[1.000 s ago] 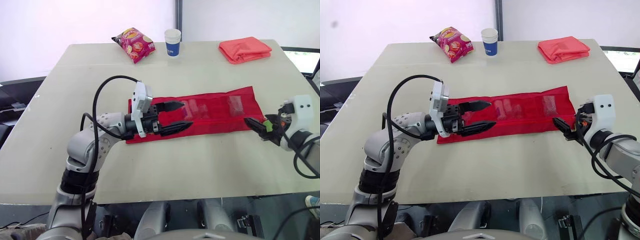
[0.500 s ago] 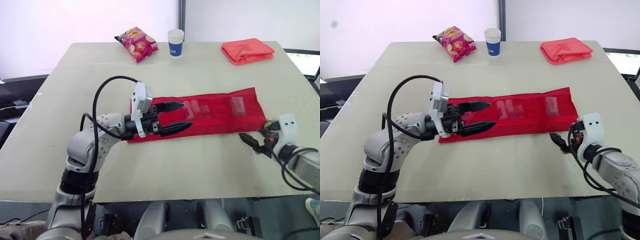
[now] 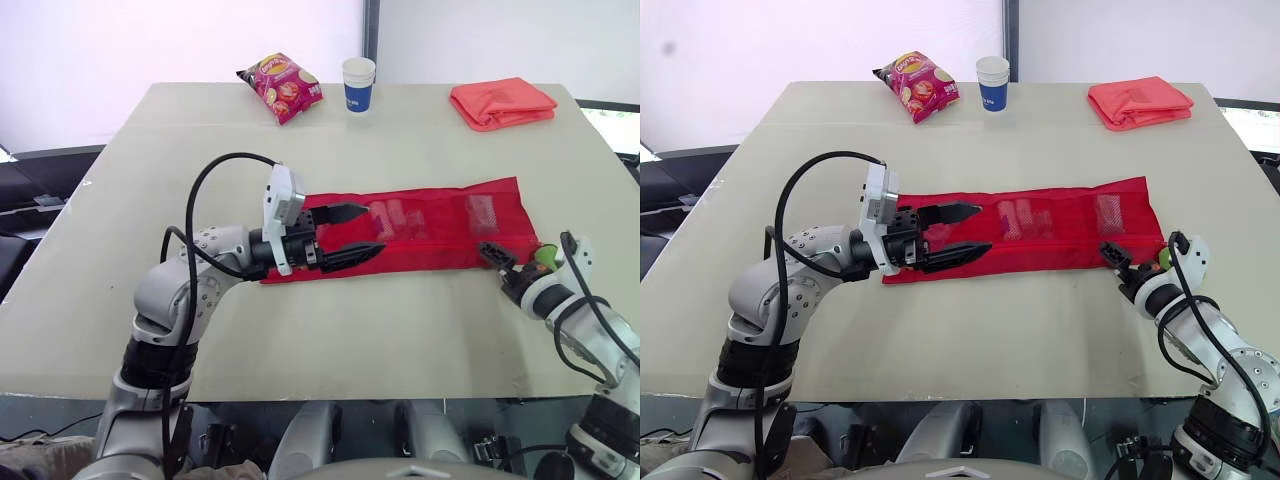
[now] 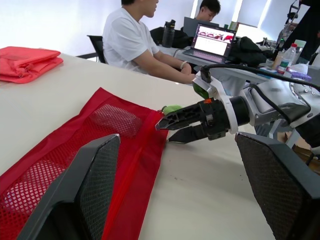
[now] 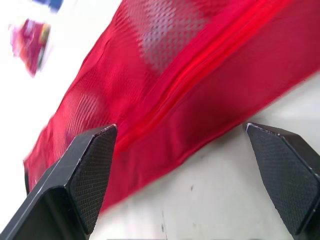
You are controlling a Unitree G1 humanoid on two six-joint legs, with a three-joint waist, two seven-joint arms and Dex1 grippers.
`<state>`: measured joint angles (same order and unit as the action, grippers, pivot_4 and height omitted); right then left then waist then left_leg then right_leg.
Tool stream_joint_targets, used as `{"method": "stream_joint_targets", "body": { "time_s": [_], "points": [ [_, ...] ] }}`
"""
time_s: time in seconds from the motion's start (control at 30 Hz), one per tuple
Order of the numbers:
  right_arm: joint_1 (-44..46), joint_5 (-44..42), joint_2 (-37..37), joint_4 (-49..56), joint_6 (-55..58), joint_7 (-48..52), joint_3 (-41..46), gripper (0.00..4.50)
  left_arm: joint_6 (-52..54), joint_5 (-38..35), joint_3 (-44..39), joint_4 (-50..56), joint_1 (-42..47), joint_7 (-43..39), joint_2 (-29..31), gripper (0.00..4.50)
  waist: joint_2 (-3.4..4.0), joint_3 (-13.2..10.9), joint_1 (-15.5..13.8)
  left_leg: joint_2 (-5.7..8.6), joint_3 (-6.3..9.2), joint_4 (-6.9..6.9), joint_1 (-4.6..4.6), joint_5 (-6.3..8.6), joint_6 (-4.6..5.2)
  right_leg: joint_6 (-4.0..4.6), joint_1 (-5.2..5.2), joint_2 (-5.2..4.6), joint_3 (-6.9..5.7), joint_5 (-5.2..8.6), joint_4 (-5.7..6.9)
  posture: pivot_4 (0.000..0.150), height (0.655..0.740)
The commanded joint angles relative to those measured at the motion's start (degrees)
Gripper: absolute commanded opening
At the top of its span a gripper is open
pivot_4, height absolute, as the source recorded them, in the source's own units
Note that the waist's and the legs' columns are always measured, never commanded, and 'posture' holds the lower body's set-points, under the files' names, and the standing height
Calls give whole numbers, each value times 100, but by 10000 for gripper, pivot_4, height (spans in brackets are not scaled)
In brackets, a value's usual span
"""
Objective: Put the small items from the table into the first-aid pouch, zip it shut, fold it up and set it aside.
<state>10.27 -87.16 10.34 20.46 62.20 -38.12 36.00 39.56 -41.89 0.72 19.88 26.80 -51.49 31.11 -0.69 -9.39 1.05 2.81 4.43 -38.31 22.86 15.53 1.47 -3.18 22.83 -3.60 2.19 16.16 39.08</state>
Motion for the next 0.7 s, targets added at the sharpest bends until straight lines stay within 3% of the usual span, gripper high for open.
{"method": "stream_joint_targets", "body": {
  "time_s": [0.03, 0.33, 0.7],
  "points": [
    [-118, -560, 27, 204, -700, -746, -162, 44051, -26, -97, -59, 261, 16, 30, -3, 39675, 0, 0, 3, 0, 0, 0, 0, 0, 0, 0, 0, 0, 0, 0, 0, 1500, 7400],
    [48, -1026, 39, -137, -2138, -1420, -639, 44051, -44, -84, 4, 280, -17, 51, -46, 39675, 0, 0, 25, 0, 0, -1, -2, 2, 4, 0, -3, 3, -2, 0, 0, 1500, 7400],
    [385, -234, 43, -751, -2831, -64, -1073, 44051, -54, -61, 17, 224, 37, 17, -72, 39675, 2, 1, 142, -3, -1, -1, -9, 11, 20, -1, -8, 10, 2, -1, -1, 1500, 7400]
  ]
}}
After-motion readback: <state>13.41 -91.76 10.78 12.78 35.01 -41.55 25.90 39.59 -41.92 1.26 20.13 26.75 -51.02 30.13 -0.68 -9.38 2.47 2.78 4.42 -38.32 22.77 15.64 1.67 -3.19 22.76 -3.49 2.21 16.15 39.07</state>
